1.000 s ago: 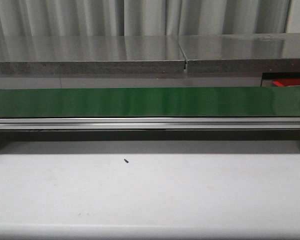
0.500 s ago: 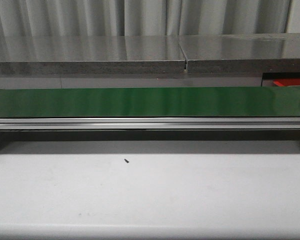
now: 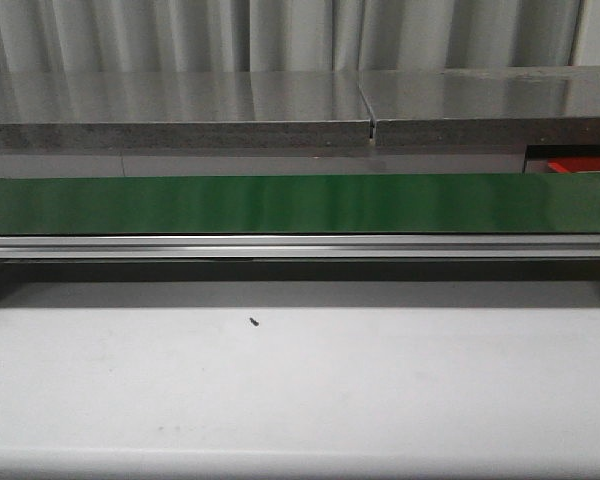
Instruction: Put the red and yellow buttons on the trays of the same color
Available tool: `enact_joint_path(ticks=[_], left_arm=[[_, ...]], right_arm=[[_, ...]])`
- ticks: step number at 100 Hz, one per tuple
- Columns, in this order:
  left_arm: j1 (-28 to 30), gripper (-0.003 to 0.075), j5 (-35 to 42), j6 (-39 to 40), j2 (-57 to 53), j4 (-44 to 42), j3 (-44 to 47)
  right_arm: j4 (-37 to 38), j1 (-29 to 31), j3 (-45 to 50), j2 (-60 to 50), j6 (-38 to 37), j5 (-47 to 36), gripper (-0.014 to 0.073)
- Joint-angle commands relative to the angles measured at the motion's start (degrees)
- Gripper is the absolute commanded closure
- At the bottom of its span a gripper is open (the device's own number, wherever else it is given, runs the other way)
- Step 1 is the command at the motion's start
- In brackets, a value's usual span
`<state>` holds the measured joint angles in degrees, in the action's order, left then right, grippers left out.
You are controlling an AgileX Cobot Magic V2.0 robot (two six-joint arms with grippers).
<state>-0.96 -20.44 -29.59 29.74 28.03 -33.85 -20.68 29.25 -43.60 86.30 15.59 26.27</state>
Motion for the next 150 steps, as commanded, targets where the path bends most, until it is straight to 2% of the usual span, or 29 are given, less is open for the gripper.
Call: enact_joint_path(ticks=[1,11,26,35,53,66,93,118,123,130,137,150], left_arm=[[-0.4,0.0739,4.1,0.0,0.3,0.9,-1.4],[-0.4,0.0739,4.1,0.0,0.3,0.9,-1.4],[-0.4,0.0739,4.1,0.0,0.3,0.9,-1.4],[-0.4,0.0739,4.1,0.0,0.3,0.9,-1.4],[-0.4,0.0739,4.1,0.0,0.3,0.9,-1.4],[-0.4,0.0739,4.1,0.0,0.3,0.9,-1.4],[-0.4,0.0739,4.1,0.0,0.3,0.9,-1.4],[-0.4,0.0739,4.1,0.0,0.3,0.9,-1.4],[-0.4,0.0739,4.1,0.0,0.3,0.9,-1.4],[-0.4,0.0739,4.1,0.0,0.3,0.9,-1.4],[-0.4,0.0739,4.1,0.0,0.3,0.9,-1.4],[-0.4,0.0739,4.1,0.0,0.3,0.9,-1.4]], right_arm=[[-1.2,0.4,-1.1,-0.4,0.1,-2.3,0.0323],[-1.2,0.2,-1.1,-0.1,0.1,-2.0,0.0277],[-1.3,0.1,-1.2,-0.2,0.1,-2.0,0.0054],[-1.9,0.1,-1.2,-0.3,0.1,-1.9,-0.0014],[-2.7,-0.4,-1.5,-4.0,0.1,-2.0,-0.0011],[-2.7,-2.9,-3.2,-9.4,2.0,-1.6,-0.0011],[-2.7,-15.2,-4.1,-22.9,9.4,-1.3,-0.0011],[-2.7,-24.7,-3.9,-29.9,12.7,3.8,-0.0008],[-2.7,-25.3,-3.9,-30.8,12.7,4.7,0.0011],[-2.7,-25.5,-3.9,-31.8,12.7,5.9,0.0094],[-2.7,-25.5,-3.9,-32.9,12.7,7.2,0.0231],[-2.7,-25.5,-3.9,-33.9,12.7,7.9,0.054]])
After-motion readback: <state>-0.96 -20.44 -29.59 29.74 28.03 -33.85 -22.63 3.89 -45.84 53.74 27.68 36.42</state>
